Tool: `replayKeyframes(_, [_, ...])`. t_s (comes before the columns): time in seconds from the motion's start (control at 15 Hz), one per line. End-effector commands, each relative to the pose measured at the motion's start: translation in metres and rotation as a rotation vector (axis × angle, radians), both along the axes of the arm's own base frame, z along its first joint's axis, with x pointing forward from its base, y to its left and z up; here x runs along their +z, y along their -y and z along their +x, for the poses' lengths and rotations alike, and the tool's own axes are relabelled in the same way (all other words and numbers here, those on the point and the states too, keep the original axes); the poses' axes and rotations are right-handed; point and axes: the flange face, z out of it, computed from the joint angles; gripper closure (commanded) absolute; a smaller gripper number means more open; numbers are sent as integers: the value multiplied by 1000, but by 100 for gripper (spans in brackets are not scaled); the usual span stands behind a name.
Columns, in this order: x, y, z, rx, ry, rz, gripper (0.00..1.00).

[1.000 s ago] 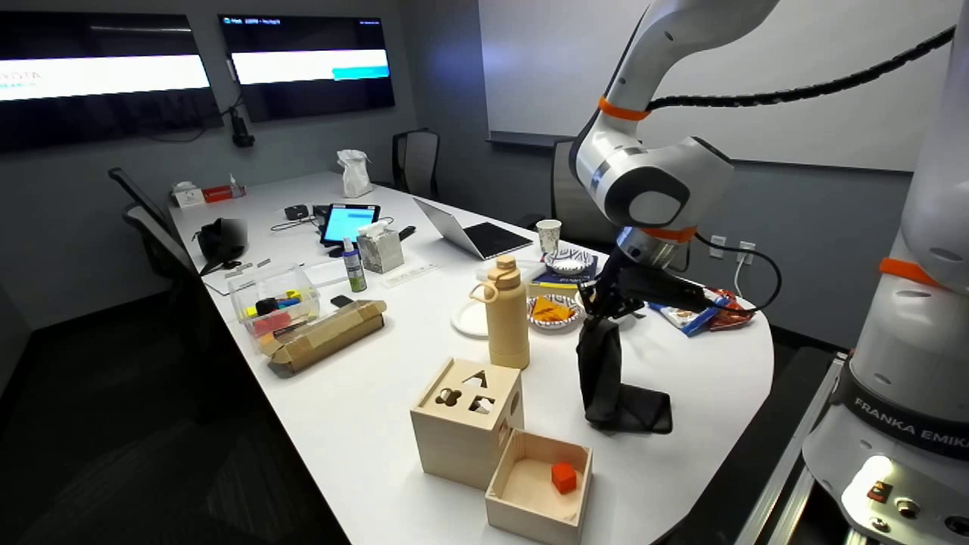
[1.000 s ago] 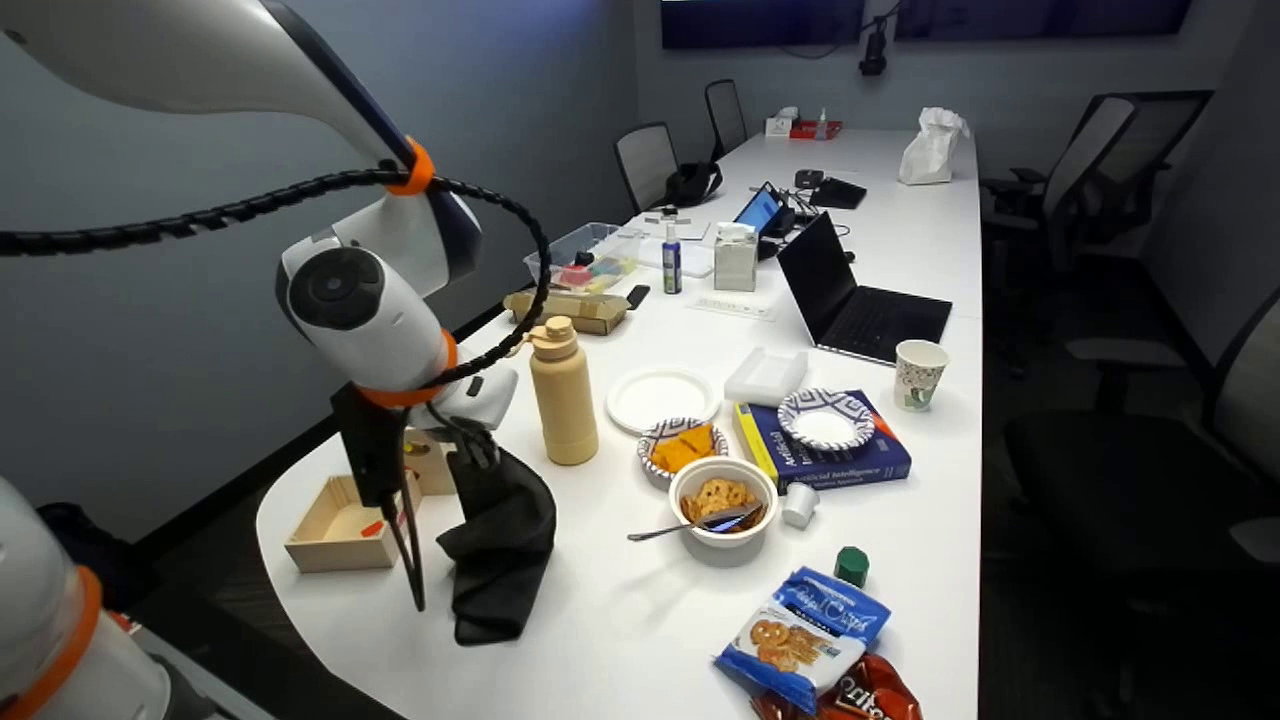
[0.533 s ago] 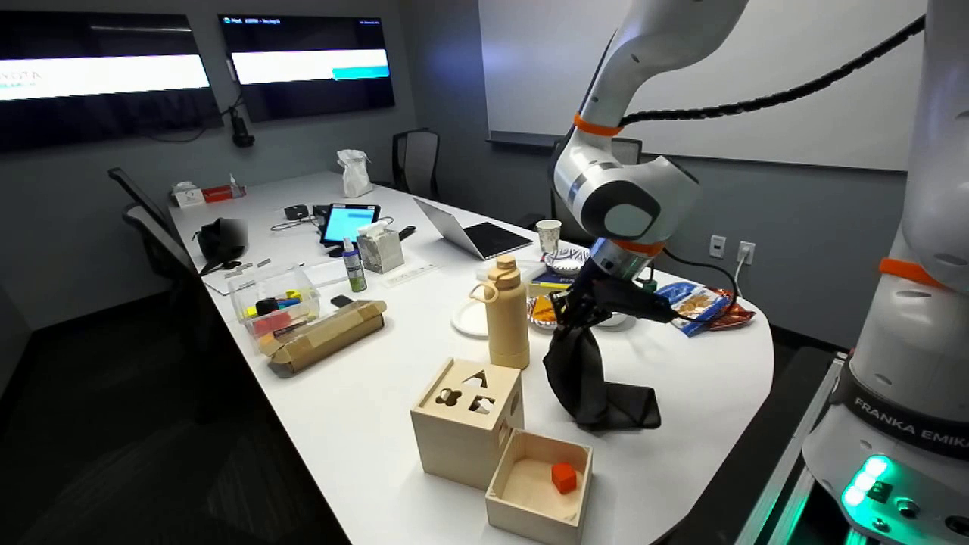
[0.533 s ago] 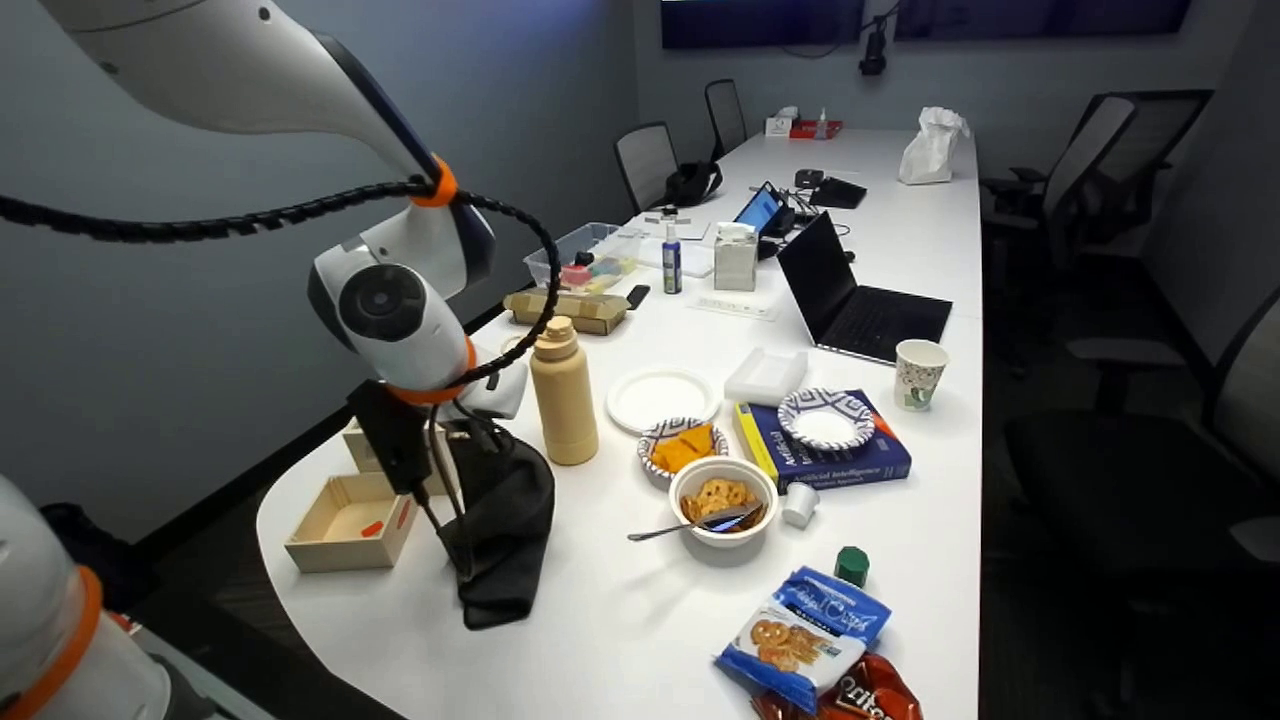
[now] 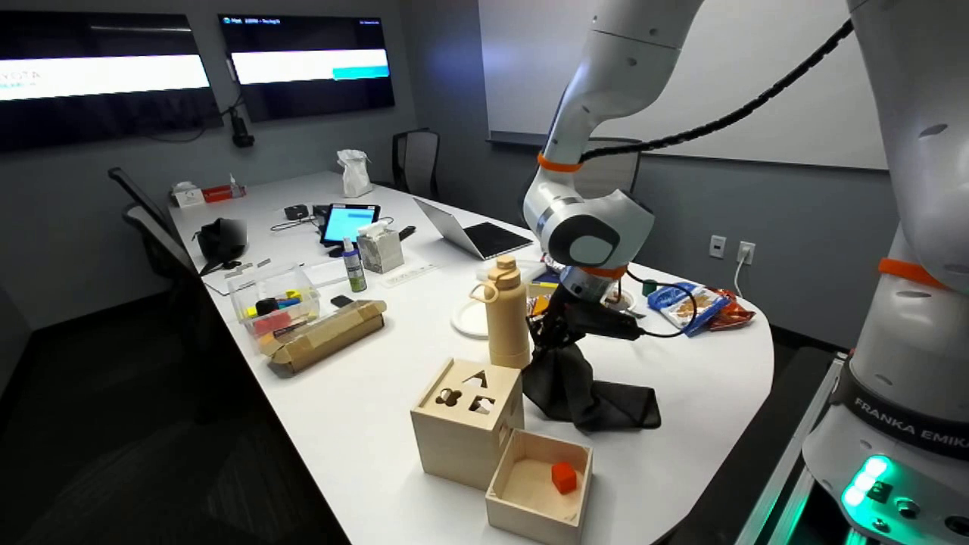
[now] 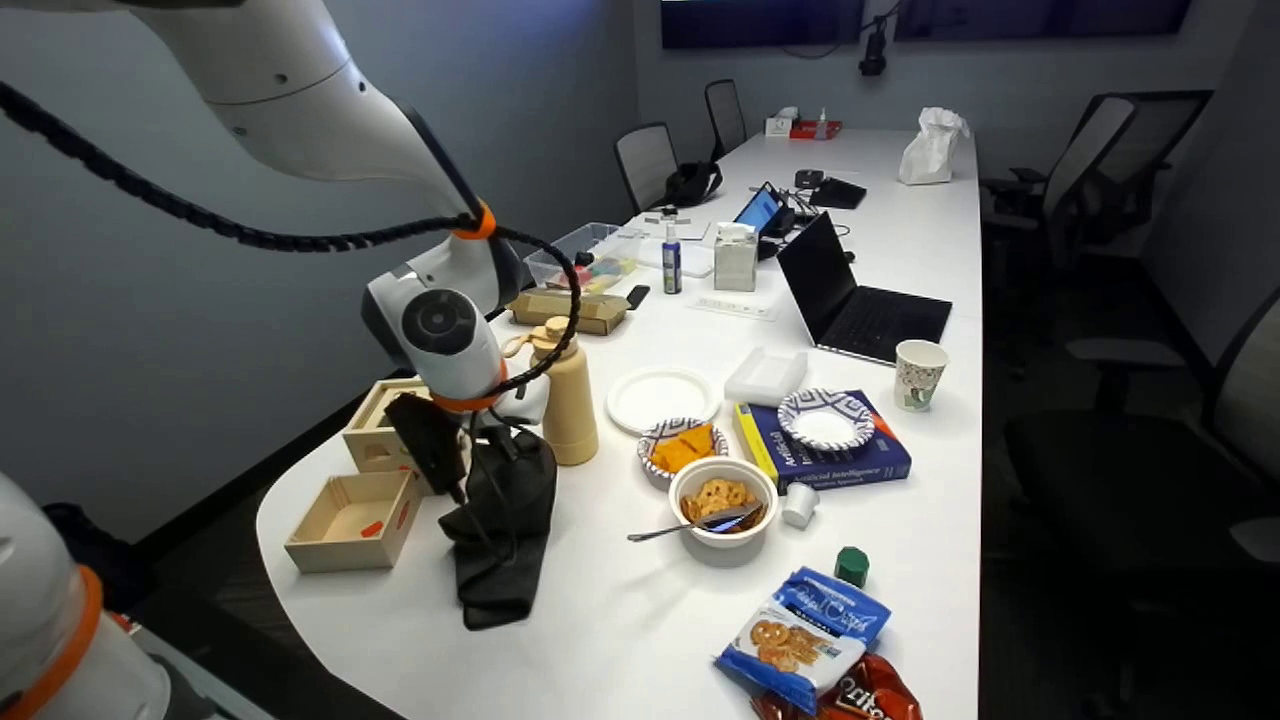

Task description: Unfold the towel on the table

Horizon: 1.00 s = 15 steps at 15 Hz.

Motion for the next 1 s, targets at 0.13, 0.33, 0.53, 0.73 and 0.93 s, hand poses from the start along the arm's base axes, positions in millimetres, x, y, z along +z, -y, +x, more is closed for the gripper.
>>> replayKeyframes(0.13, [-17,-3,27,12,1,-26,72])
replayKeyframes(0.33, [-13,0,20,12,0,-11,51])
replayKeyframes(0.53, [-11,2,-2,31,-59,-14,28])
replayKeyframes(0.73, [-13,4,-31,51,-148,-57,5])
replayKeyframes(0.93, [-16,7,-60,28,-240,-99,0])
